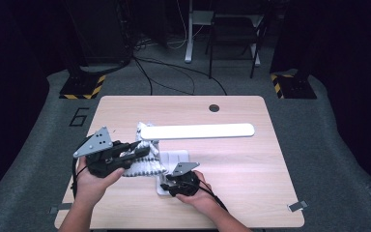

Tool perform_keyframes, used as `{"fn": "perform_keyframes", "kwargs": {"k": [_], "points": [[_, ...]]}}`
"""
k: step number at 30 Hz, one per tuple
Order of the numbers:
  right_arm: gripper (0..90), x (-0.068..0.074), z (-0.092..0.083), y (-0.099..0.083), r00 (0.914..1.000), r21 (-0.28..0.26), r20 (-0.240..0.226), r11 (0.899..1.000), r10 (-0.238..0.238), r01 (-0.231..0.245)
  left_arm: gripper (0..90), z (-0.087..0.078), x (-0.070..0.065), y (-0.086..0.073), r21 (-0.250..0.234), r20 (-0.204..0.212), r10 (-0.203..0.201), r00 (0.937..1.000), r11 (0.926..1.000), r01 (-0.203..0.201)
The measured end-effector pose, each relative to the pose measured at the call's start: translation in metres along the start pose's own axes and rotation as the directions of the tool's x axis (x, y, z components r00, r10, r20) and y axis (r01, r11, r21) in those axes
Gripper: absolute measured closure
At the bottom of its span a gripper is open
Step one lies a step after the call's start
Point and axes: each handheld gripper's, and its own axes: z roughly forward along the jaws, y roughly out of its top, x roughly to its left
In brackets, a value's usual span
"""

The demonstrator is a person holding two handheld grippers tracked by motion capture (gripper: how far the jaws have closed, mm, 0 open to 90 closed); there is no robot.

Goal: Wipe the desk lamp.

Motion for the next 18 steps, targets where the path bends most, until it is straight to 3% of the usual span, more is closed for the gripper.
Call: {"fn": "perform_keyframes", "kwargs": {"k": [8,14,18], "points": [[55.8,0.000,0.001,0.000,1.0000,-0.002,0.001,1.000,0.004,-0.004,73.3,-0.001,-0.001,0.006,-0.004,-0.006,0.028,0.9996,0.9996,-0.028],[56.0,0.000,0.000,0.000,1.0000,0.000,0.001,1.000,0.004,-0.004,73.3,0.004,0.003,-0.001,0.004,0.017,0.008,0.9998,1.0000,-0.008],[56.0,0.000,0.000,0.000,1.0000,-0.001,-0.002,1.000,0.004,-0.004,73.3,0.010,0.006,-0.015,0.021,0.025,-0.016,0.9996,0.9997,0.016]]}}
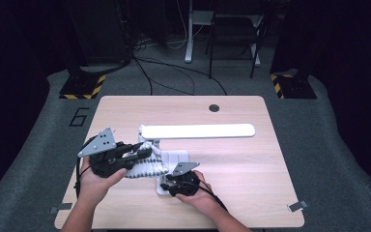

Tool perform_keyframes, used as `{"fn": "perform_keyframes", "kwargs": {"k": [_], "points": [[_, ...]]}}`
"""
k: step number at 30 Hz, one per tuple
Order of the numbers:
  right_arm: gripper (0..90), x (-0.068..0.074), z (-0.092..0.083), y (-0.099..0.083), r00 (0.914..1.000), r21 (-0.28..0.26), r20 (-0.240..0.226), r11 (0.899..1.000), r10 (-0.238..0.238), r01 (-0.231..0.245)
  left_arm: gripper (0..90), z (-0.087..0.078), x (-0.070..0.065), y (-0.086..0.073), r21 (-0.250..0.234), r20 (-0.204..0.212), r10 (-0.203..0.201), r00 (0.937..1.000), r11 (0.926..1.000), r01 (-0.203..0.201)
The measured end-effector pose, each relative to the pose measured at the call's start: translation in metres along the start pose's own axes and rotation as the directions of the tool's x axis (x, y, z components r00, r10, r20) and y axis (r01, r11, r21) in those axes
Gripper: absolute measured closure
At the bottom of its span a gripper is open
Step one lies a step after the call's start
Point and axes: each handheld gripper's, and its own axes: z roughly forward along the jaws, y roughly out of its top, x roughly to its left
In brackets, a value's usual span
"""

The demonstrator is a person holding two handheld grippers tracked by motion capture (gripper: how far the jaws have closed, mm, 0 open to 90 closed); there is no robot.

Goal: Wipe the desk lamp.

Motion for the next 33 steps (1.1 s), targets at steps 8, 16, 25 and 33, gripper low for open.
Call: {"fn": "perform_keyframes", "kwargs": {"k": [8,16,25,33], "points": [[56.0,0.000,0.000,0.000,1.0000,0.000,-0.003,1.000,-0.005,0.005,73.3,0.009,0.008,-0.024,0.017,0.007,-0.035,0.9994,0.9992,0.035],[56.1,-0.001,0.000,0.000,0.9999,-0.006,0.001,1.000,-0.014,0.014,73.3,0.017,0.011,-0.045,0.037,0.008,-0.058,0.9983,0.9977,0.057],[56.1,0.000,0.000,0.000,0.9999,-0.006,0.002,1.000,-0.012,0.012,73.1,0.026,0.015,-0.067,0.069,0.005,-0.073,0.9973,0.9949,0.073],[56.2,0.000,0.000,0.000,0.9998,-0.006,0.005,1.000,-0.021,0.021,72.8,0.035,0.017,-0.092,0.075,-0.011,-0.094,0.9955,0.9927,0.095]]}}
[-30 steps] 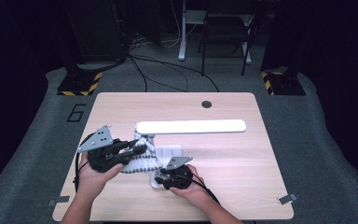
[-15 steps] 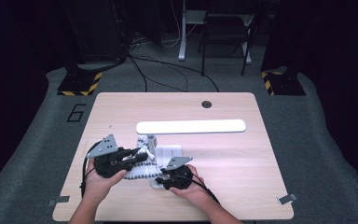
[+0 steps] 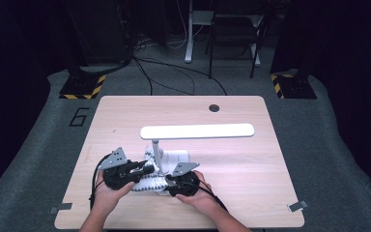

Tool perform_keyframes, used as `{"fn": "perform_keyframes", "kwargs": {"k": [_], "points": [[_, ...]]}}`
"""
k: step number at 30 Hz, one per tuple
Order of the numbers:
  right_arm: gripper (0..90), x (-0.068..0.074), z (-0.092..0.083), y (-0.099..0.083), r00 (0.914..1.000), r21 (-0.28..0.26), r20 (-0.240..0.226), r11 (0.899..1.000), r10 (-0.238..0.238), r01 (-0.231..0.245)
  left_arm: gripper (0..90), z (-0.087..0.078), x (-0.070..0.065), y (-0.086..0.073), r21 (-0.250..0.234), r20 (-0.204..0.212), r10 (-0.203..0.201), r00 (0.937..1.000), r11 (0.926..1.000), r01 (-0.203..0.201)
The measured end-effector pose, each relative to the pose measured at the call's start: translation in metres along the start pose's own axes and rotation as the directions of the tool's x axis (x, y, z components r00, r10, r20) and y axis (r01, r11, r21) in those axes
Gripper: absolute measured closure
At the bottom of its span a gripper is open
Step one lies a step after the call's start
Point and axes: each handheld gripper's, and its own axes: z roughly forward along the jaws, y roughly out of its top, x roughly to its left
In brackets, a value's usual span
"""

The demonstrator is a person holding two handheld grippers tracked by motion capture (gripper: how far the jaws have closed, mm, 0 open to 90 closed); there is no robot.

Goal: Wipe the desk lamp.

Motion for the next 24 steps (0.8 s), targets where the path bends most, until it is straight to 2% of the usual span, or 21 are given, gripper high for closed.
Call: {"fn": "perform_keyframes", "kwargs": {"k": [9,12,17,20,24], "points": [[56.3,0.000,0.000,0.000,0.9999,-0.002,0.005,1.000,-0.012,0.012,72.7,0.010,0.004,-0.019,0.034,0.001,-0.020,0.9998,0.9992,0.019],[56.3,0.000,0.000,0.000,0.9999,-0.002,0.005,1.000,-0.012,0.012,72.7,0.013,0.005,-0.025,0.050,-0.003,-0.011,0.9999,0.9987,0.011],[56.3,0.001,0.000,0.000,0.9999,-0.006,0.009,1.000,-0.014,0.014,72.6,0.018,0.007,-0.034,0.067,0.004,-0.036,0.9994,0.9971,0.036],[56.5,0.002,0.000,-0.001,0.9999,-0.006,0.010,1.000,-0.011,0.011,72.6,0.020,0.008,-0.037,0.085,-0.004,-0.029,0.9996,0.9959,0.029],[56.9,0.002,0.000,-0.002,0.9998,-0.008,0.009,1.000,-0.018,0.018,72.2,0.021,0.008,-0.040,0.080,-0.010,-0.031,0.9995,0.9962,0.032]]}}
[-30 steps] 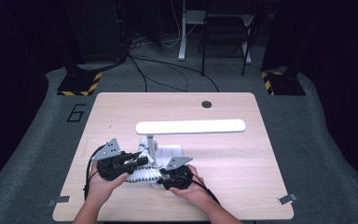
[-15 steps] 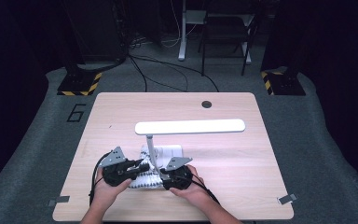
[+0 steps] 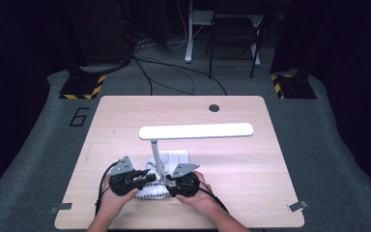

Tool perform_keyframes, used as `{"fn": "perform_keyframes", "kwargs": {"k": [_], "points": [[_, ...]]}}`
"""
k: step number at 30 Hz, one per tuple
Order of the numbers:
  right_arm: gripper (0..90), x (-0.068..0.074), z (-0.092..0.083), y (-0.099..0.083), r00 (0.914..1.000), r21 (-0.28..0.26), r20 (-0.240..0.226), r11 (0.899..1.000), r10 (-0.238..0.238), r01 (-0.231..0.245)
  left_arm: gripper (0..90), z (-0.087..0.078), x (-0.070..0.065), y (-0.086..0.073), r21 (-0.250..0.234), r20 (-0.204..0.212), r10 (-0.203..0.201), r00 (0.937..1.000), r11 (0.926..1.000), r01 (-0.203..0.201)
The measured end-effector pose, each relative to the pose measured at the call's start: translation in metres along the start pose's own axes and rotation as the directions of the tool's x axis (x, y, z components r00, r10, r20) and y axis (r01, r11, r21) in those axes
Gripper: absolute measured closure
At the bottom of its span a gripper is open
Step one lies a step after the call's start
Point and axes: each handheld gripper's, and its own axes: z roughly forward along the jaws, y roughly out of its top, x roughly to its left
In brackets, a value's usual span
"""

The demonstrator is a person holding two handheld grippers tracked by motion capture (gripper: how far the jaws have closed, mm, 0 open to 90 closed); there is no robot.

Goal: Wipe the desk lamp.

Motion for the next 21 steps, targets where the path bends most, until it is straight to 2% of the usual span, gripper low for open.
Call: {"fn": "perform_keyframes", "kwargs": {"k": [3,7,8,12,16,21], "points": [[56.7,0.000,-0.001,0.000,1.0000,0.007,-0.006,1.000,-0.005,0.005,71.8,0.000,0.001,-0.002,0.008,-0.006,0.008,1.0000,0.9999,-0.008],[55.8,-0.001,-0.002,0.000,0.9998,0.010,-0.013,1.000,-0.013,0.013,71.5,0.001,0.002,-0.003,0.003,-0.011,-0.004,0.9999,1.0000,0.004],[56.1,-0.002,-0.002,-0.001,0.9994,0.007,-0.011,0.999,-0.034,0.034,71.5,0.001,0.002,-0.003,0.004,-0.012,-0.003,0.9999,1.0000,0.003],[58.5,-0.004,-0.005,-0.002,0.9979,0.011,-0.013,0.998,-0.063,0.063,71.5,0.004,0.003,-0.007,0.019,-0.013,-0.007,0.9999,0.9998,0.008],[64.6,-0.002,-0.006,-0.003,0.9983,0.011,-0.024,0.998,-0.053,0.054,71.6,0.008,0.003,-0.010,0.049,-0.020,0.005,0.9998,0.9988,-0.004],[64.7,-0.003,-0.006,-0.003,0.9983,0.014,-0.026,0.998,-0.053,0.053,71.8,0.013,0.004,-0.014,0.075,-0.021,-0.003,0.9998,0.9972,0.005]]}}
